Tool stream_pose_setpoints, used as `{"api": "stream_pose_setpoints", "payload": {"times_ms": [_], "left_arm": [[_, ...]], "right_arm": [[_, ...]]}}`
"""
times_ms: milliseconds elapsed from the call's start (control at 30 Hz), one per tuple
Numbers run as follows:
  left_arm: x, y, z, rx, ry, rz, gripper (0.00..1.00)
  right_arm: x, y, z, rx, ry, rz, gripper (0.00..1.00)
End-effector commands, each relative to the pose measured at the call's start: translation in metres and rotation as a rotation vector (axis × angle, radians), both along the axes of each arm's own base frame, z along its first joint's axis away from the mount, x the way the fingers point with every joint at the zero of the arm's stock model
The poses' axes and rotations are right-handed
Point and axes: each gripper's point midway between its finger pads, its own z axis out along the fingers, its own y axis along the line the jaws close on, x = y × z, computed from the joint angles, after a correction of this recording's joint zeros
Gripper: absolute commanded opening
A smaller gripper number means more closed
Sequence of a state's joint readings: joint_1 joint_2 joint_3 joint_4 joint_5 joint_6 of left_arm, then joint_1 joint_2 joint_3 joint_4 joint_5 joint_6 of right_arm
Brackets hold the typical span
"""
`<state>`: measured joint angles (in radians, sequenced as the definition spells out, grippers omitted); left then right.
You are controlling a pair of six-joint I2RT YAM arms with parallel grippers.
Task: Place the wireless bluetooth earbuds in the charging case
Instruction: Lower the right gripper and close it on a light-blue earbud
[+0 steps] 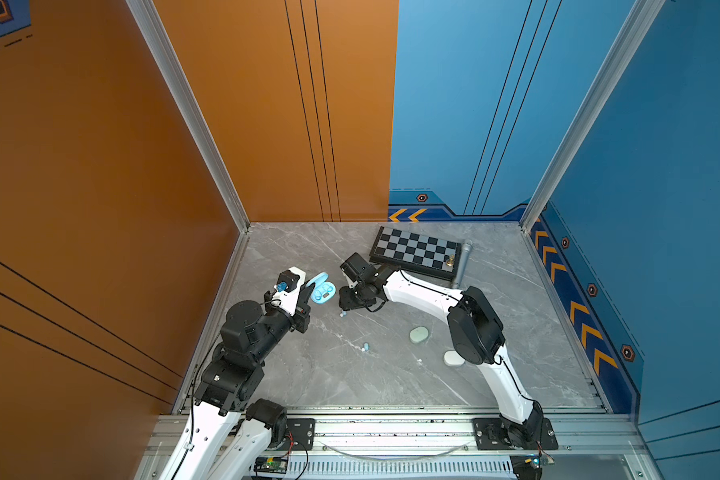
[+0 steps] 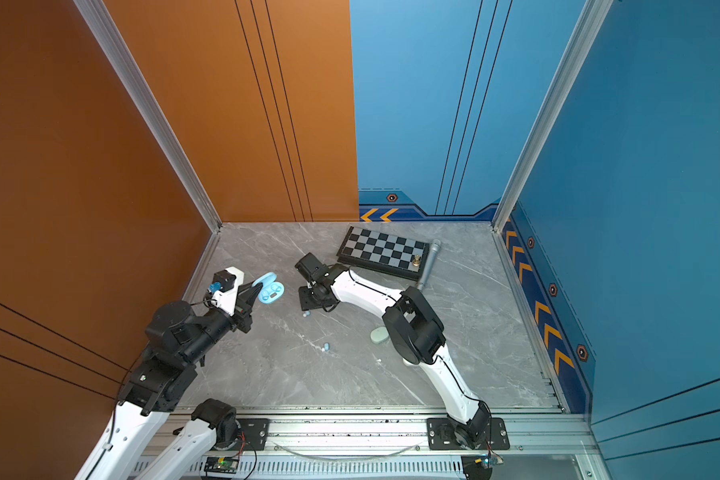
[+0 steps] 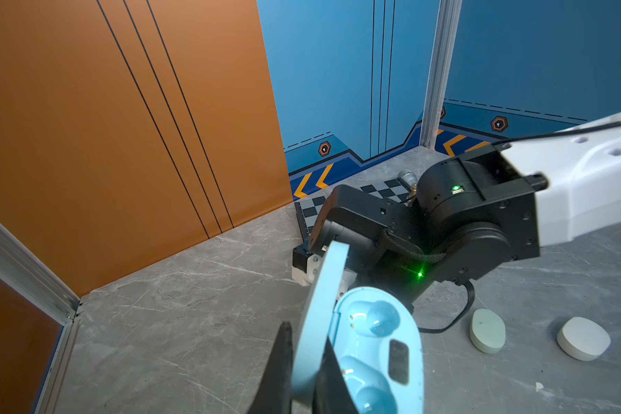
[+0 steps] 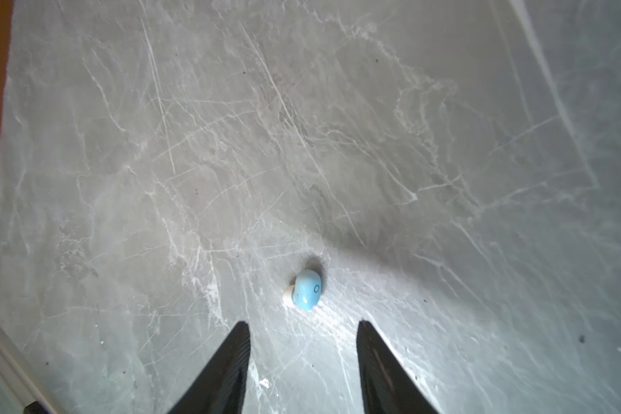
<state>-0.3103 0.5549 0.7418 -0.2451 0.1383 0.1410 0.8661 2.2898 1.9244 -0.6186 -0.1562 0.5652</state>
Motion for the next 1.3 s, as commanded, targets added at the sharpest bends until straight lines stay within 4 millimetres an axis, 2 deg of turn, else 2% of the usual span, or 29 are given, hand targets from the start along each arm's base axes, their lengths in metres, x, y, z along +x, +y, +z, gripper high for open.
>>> {"api": "stream_pose_setpoints", "payload": {"times_ms": [0, 300, 933, 1167, 1267], "left_arm": [[-0.004, 0.001, -0.005, -0.002, 0.01, -0.002, 0.0], [-0.009, 0.003, -0.01, 0.01, 0.004, -0.004, 0.0], [-0.008, -0.001, -0.014, 0.071, 0.009, -0.04, 0.0], [-0.004, -0.005, -0.016, 0.078, 0.016, -0.056, 0.0], [-0.001, -0.009, -0.019, 0.074, 0.024, -0.071, 0.0]], "right_arm": [[-0.003, -0.005, -0.017, -0.099, 0.012, -0.002, 0.48], [0.001, 0.002, -0.032, -0.159, -0.013, -0.01, 0.34], [-0.006, 0.005, -0.057, -0.196, 0.04, 0.014, 0.21], [-0.003, 0.002, -0.049, -0.189, 0.026, 0.013, 0.13], [0.003, -0.006, -0.041, -0.178, 0.031, -0.012, 0.12]]}}
